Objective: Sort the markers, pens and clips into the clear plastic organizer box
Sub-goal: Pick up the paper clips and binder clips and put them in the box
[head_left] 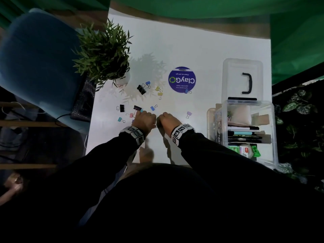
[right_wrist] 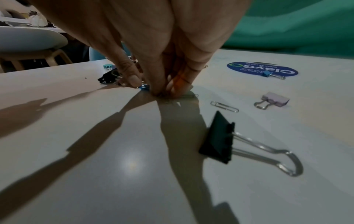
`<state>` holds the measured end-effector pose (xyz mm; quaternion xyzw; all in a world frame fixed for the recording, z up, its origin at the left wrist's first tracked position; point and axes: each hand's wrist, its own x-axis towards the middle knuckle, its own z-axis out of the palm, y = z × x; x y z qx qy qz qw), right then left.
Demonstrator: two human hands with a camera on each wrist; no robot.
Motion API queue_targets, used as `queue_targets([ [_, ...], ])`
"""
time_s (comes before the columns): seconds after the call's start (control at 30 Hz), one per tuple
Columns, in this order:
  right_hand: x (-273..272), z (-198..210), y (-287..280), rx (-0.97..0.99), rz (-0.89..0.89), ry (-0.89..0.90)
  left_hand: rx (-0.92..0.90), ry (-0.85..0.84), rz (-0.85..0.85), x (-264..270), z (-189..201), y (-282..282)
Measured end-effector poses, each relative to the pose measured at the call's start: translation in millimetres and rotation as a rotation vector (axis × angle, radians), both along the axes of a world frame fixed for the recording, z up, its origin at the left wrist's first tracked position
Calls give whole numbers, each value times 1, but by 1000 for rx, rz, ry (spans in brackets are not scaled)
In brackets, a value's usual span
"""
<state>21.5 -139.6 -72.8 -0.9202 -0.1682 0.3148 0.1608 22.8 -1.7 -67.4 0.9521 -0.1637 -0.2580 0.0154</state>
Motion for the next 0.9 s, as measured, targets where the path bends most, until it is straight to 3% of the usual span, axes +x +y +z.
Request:
queue_targets([
  [0.23, 10, 6, -14, -17, -98, 58, -59, 116, 94, 5, 0, 2],
  [0.37, 11, 16, -30, 49, -209, 54, -260, 143, 178, 5, 13, 6],
  [0.5, 12, 43, -53, 247, -380, -9, -505, 109, 292, 4, 45, -4],
  [0.73, 9, 106, -135, 472, -664, -194, -643, 154, 403, 11, 79, -36],
  [0.9, 3, 129, -203, 473, -825, -311, -754, 155, 398, 13, 102, -84],
])
